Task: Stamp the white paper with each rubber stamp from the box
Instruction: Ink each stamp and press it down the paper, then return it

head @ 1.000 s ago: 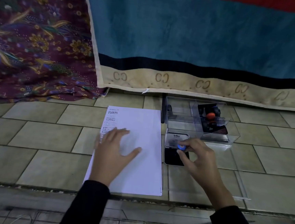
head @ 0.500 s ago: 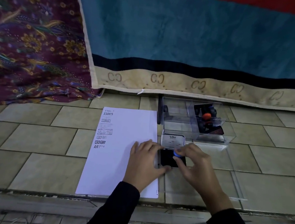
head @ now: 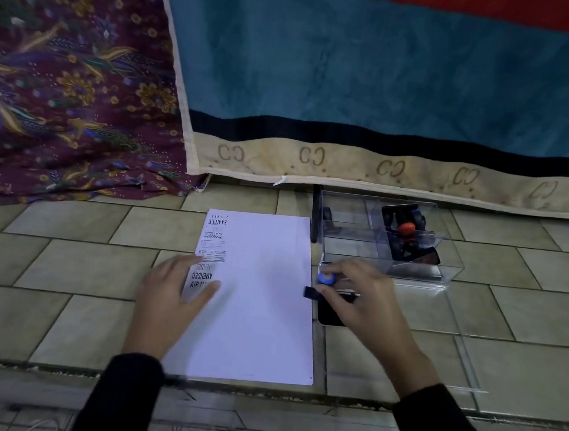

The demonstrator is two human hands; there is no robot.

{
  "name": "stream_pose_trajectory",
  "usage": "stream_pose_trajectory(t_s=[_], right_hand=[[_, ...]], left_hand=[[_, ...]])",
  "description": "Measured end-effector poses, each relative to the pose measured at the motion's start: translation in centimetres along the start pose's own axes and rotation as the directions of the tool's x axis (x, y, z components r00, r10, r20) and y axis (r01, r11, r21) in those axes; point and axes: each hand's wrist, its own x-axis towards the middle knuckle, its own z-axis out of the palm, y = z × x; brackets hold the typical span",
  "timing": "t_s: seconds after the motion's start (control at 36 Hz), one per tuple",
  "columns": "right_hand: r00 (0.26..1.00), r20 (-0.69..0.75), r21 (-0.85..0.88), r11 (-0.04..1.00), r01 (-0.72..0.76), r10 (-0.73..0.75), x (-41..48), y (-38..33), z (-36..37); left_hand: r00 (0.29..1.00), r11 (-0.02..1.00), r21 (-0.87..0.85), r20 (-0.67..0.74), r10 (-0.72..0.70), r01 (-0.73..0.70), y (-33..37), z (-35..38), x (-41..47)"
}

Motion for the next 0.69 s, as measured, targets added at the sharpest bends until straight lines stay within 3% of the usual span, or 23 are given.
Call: stream_pose_trajectory(t_s=[0.08, 0.17, 0.39, 0.69], right_hand=[[1.0, 0.018, 0.111, 0.994, -0.011, 0.009, 1.5, -2.5, 3.1], [0.994, 0.096, 0.149, 0.988, 0.029, -0.044, 2.8, -4.7, 6.8], [0.971, 0.239, 0.09, 0.996, 0.006, -0.027, 4.6, -7.1, 13.6], [0.948, 0.317, -0.038, 0.999, 0.03, -0.016, 5.1, -7.3, 15.7]], left_hand=[[0.993, 0.994, 0.068, 0.07, -0.095, 0.09, -3.3, -1.4, -0.5], [0.995, 0.984, 0.176, 0.084, -0.052, 0.036, -4.7, -1.4, -0.8], [0.996, 0.977, 0.215, 0.081, -0.021, 0.003, -5.3, -1.0, -1.2], [0.999, 0.978, 0.205, 0.035, 0.016, -0.023, -5.5, -0.7, -1.1]])
